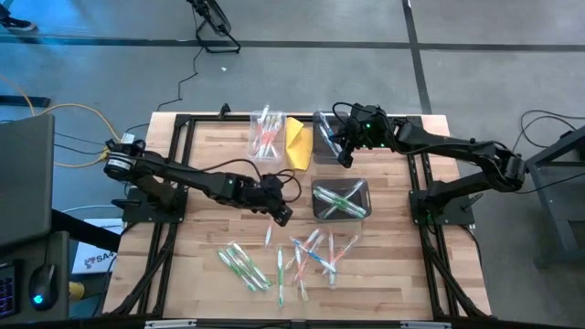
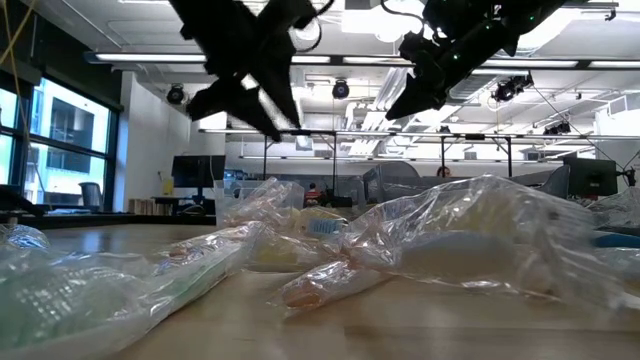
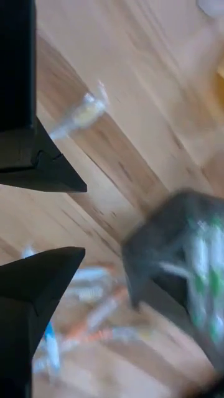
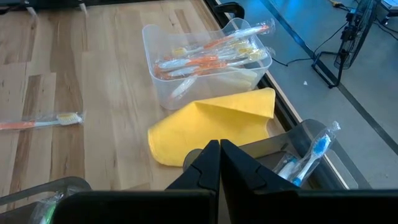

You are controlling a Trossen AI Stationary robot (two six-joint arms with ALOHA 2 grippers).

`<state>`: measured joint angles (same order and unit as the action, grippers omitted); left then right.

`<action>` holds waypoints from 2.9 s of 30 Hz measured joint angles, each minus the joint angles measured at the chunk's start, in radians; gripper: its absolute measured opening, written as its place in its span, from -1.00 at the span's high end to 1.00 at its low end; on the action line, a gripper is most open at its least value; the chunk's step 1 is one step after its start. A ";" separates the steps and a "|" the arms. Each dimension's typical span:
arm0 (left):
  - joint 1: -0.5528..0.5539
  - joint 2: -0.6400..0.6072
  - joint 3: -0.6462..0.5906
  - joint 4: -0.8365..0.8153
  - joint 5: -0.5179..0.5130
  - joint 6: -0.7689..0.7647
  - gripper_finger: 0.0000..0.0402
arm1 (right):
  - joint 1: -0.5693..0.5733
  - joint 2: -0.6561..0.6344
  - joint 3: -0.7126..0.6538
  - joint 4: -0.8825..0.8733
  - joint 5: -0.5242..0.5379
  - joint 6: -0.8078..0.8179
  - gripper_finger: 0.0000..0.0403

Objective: Pick & Place Toothbrushes
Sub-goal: Put the orange toothbrush into the transparent bin

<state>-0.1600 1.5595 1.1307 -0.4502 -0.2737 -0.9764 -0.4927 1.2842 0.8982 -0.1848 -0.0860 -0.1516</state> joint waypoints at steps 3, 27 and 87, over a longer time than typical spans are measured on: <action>0.000 0.021 0.004 0.025 0.002 -0.007 0.26 | 0.000 0.000 0.000 0.000 0.000 0.000 0.98; -0.039 0.050 0.001 0.003 0.002 -0.103 0.26 | 0.000 0.000 0.000 -0.003 0.000 -0.003 0.98; -0.050 0.195 0.001 -0.146 0.050 -0.312 0.26 | 0.000 0.000 0.000 -0.013 0.000 -0.003 0.98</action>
<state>-0.2100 1.7542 1.1320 -0.5961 -0.2241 -1.2881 -0.4928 1.2842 0.8983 -0.1980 -0.0856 -0.1547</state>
